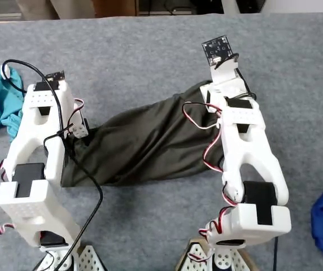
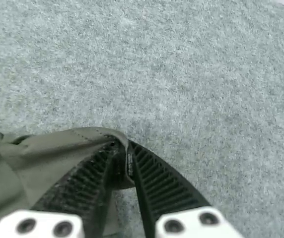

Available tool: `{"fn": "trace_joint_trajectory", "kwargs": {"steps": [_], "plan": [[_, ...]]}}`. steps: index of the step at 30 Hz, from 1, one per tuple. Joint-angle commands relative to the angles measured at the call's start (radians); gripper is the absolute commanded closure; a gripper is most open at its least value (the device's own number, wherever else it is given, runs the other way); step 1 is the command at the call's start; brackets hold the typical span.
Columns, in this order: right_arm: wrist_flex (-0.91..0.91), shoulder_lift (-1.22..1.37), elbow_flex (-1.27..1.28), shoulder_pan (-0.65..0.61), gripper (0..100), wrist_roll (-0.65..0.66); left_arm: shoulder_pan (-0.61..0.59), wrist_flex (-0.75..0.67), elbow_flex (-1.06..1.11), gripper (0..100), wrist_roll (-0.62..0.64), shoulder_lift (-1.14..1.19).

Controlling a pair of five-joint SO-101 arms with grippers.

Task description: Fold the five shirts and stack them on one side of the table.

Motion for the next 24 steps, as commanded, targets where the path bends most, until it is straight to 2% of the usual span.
{"fn": "trace_joint_trajectory", "kwargs": {"steps": [1,4,10,13,17,24], "plan": [[0.006,-0.001,-0.064,0.015,99.4,0.005,-0.008,-0.038,-0.049,88,0.006,-0.004],[0.008,-0.001,-0.064,0.015,99.4,0.005,-0.006,-0.064,-0.057,99,0.008,-0.004],[0.008,-0.001,-0.064,0.015,99.4,0.003,-0.006,-0.063,-0.097,98,0.009,-0.012],[0.008,-0.001,-0.064,0.015,99.4,0.003,-0.006,-0.034,-0.184,98,0.058,-0.013],[0.008,-0.001,-0.065,0.015,99.4,0.003,-0.005,0.078,-0.442,98,0.107,-0.013],[0.029,-0.015,-0.071,0.015,99.4,0.003,0.009,0.281,-1.011,98,0.101,-0.008]]}}
